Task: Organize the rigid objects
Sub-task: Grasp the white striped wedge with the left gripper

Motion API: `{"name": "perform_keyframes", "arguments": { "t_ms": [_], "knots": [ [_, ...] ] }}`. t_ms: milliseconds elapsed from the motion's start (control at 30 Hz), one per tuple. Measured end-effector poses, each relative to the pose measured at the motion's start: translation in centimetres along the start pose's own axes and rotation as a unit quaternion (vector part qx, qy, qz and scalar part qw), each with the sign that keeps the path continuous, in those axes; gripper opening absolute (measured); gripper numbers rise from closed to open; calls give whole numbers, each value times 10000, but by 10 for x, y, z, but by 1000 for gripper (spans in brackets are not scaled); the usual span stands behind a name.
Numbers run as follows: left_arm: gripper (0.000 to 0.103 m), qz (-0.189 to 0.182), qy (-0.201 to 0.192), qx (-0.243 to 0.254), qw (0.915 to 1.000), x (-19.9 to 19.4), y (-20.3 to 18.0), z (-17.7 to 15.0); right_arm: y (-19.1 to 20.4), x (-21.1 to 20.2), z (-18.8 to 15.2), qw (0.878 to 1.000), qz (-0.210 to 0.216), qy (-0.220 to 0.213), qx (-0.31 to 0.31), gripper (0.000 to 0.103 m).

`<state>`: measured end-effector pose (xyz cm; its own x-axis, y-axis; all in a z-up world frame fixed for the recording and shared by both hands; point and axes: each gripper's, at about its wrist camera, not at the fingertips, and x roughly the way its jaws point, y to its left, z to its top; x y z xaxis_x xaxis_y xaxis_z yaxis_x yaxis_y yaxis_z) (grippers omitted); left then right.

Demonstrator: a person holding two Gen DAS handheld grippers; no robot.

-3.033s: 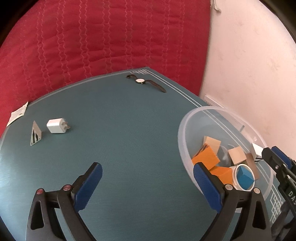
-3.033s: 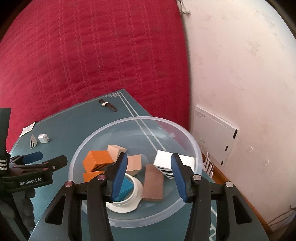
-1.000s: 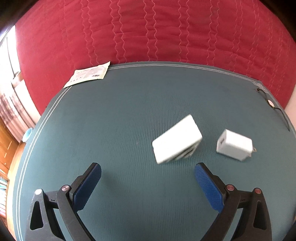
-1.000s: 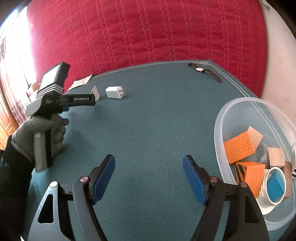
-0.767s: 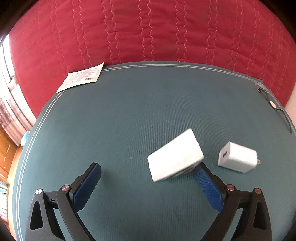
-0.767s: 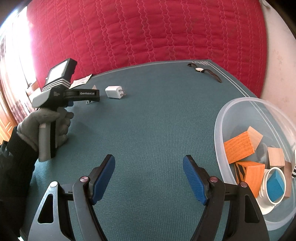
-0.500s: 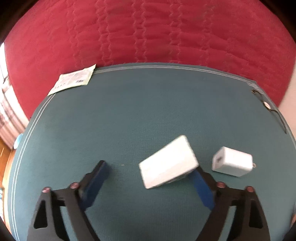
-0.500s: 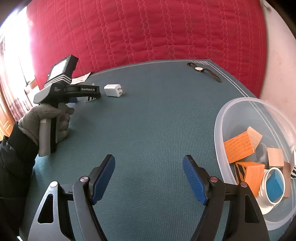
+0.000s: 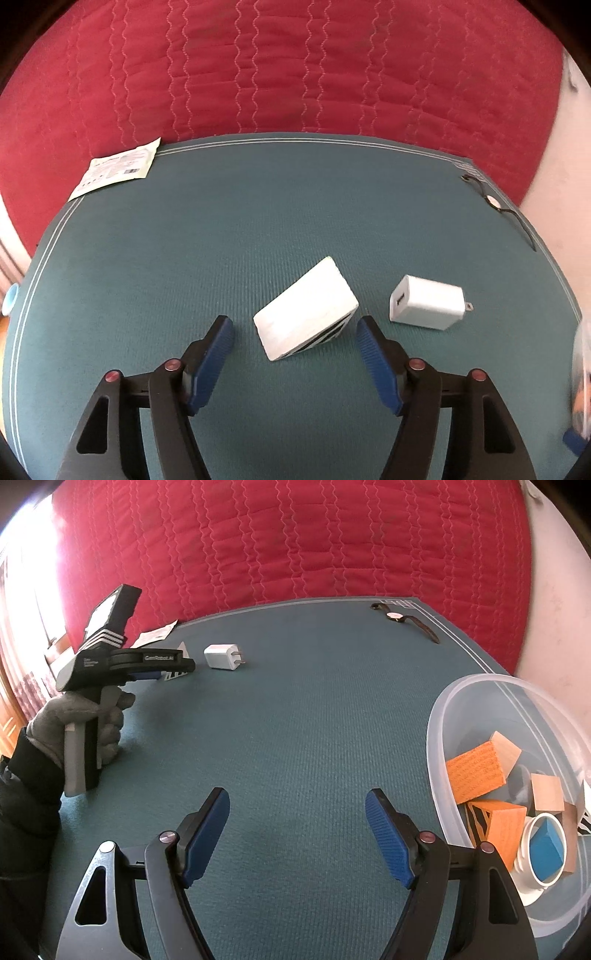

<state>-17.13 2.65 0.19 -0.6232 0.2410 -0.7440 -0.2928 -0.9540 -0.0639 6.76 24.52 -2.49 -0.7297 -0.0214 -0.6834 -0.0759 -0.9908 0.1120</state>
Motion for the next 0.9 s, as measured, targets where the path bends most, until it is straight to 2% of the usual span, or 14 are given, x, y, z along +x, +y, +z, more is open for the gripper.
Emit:
{"name": "perform_keyframes", "arguments": {
  "t_ms": [67, 300, 433, 533, 600, 733, 900],
  "knots": [
    [72, -102, -6, 130, 9999, -1, 2, -1, 0, 0, 0, 10000, -4, 3, -4, 77],
    [72, 53, -7, 463, 9989, 2, 10, 3, 0, 1, -1, 10000, -22, 18, -18, 78],
    [68, 215, 37, 569, 9981, 10, 9, 10, 0, 1, -2, 10000, -66, 44, -43, 78],
    [59, 183, 7, 573, 9982, 11, 8, 10, 1, 2, -2, 9999, -112, 75, -72, 78],
    [47, 130, -17, 597, 9981, 10, 7, 10, 2, 3, -2, 9998, -147, 103, -102, 78],
    [46, 182, -63, 518, 9985, 7, 9, 9, 6, 6, -2, 9994, -216, 184, -198, 78],
    [44, 170, -220, 193, 9994, -2, 19, 7, 10, 13, 4, 9994, -154, 283, -122, 78]
  ]
}}
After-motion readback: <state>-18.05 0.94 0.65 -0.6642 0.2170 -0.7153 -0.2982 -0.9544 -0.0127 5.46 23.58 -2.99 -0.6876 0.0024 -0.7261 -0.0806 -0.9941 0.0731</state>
